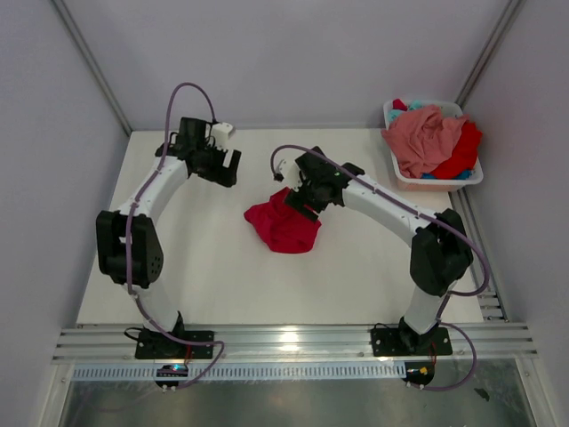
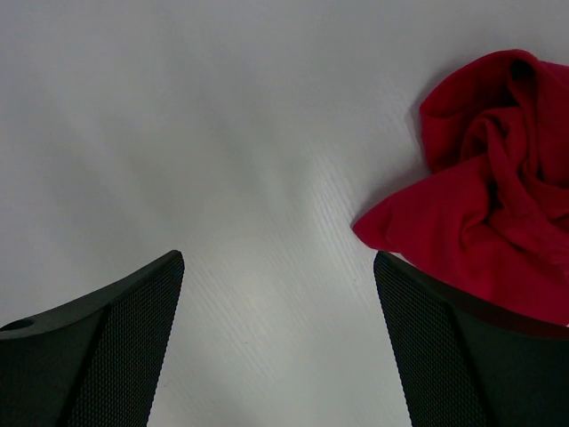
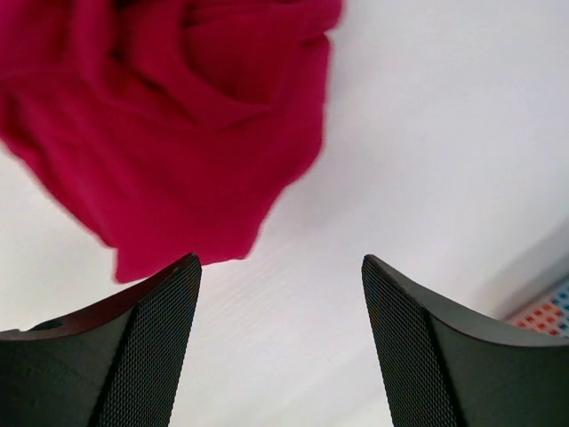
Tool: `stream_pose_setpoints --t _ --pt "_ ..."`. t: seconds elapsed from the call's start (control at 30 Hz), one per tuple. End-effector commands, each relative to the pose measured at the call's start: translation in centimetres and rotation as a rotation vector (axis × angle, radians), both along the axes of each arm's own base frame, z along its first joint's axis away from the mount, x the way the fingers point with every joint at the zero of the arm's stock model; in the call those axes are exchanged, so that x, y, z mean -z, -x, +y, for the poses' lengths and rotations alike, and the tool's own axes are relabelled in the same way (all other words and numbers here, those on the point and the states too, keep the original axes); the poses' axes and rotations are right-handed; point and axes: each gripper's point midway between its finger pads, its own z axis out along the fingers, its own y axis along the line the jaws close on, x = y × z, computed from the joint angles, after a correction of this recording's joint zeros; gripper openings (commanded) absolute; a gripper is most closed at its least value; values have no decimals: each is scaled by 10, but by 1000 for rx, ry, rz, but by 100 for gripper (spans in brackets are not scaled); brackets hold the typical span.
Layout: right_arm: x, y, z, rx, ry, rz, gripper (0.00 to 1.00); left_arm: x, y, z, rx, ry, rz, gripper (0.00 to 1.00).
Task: Fold and stack the t-shirts
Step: Move the tshirt to the center of the board
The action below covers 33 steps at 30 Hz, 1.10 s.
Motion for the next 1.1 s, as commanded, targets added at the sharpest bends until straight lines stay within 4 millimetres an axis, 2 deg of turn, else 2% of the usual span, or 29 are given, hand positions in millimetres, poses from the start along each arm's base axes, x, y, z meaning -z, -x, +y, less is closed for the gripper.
stream_pose_setpoints --t 0.0,0.07,0.13,0.17,0.33,0.43,0.57,0.6,0.67,0.7,0.77,0.83,0.97,1.0,1.07 --pt "-7 -45 -43 236 134 -212 77 11 17 -19 119 43 113 89" --pt "-1 -49 -47 262 132 -199 77 16 22 -33 197 29 144 89" --pt "6 -53 -48 273 126 -181 77 25 37 -46 255 21 208 88" --pt "6 -56 -46 287 109 -181 77 23 42 -54 311 28 209 87" --pt "21 -74 -49 349 56 -127 77 25 70 -71 430 3 282 87" --pt "20 -89 -57 404 10 -103 77 24 76 -81 462 -36 270 86" --pt "22 -102 -73 466 16 -133 77 18 79 -94 499 -45 250 86" --pt "22 -107 -82 502 34 -150 77 18 77 -96 502 -54 247 86" --pt "23 -113 -92 547 36 -153 77 22 78 -104 518 -101 240 86" --pt "24 -117 -103 582 29 -145 77 29 80 -108 527 -118 258 86" --pt "26 -121 -110 633 -12 -115 77 32 84 -122 560 -163 253 85" --pt "29 -126 -125 686 -23 -122 77 36 86 -137 563 -155 250 84" --pt "19 -135 -155 776 -68 -224 78 32 61 -149 414 -110 148 84" --pt "7 -136 -161 800 -99 -257 78 31 56 -151 384 -95 125 85" --pt "-2 -142 -180 871 -156 -310 78 27 41 -156 301 -51 51 84"
